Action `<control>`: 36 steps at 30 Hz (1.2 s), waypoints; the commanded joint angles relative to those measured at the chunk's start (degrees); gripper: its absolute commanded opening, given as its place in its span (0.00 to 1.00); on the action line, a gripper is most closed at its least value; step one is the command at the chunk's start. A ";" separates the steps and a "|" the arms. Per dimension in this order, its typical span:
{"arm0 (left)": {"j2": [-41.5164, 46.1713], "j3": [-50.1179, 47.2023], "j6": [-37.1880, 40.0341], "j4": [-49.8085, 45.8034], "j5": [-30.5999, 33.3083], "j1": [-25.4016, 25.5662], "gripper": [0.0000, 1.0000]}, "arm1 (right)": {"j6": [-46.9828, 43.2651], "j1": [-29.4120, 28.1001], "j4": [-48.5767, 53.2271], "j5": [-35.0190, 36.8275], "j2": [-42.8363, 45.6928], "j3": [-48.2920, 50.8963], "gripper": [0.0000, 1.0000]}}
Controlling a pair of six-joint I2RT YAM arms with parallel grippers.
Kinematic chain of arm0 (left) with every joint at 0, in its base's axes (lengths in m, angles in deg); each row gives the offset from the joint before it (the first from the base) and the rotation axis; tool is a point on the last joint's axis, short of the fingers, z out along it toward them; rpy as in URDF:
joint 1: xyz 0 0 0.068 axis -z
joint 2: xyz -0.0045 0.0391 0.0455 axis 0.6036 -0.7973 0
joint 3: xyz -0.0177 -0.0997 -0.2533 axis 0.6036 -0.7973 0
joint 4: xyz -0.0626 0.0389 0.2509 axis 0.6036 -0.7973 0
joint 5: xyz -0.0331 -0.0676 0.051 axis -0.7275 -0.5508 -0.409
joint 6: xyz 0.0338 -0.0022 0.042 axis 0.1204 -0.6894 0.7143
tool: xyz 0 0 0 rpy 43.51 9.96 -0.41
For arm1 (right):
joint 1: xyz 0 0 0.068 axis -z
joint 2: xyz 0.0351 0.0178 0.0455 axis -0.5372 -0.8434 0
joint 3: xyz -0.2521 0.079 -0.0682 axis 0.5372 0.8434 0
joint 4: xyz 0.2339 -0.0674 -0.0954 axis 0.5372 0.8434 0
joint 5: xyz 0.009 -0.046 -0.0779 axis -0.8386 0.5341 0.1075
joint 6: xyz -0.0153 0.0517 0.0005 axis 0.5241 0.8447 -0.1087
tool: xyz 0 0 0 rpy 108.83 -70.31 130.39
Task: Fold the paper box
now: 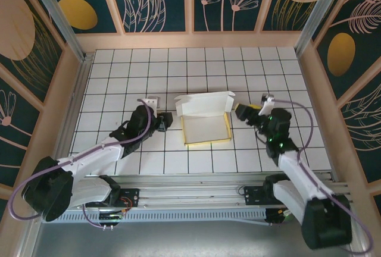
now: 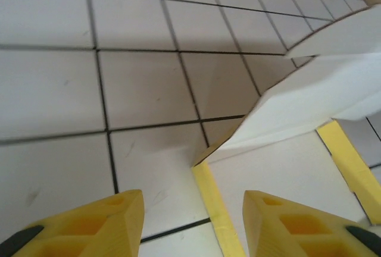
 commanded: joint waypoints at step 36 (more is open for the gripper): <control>-18.52 13.26 9.15 8.45 -23.29 -5.05 0.10 | -13.41 -1.46 -13.71 -19.49 -26.27 -10.63 0.23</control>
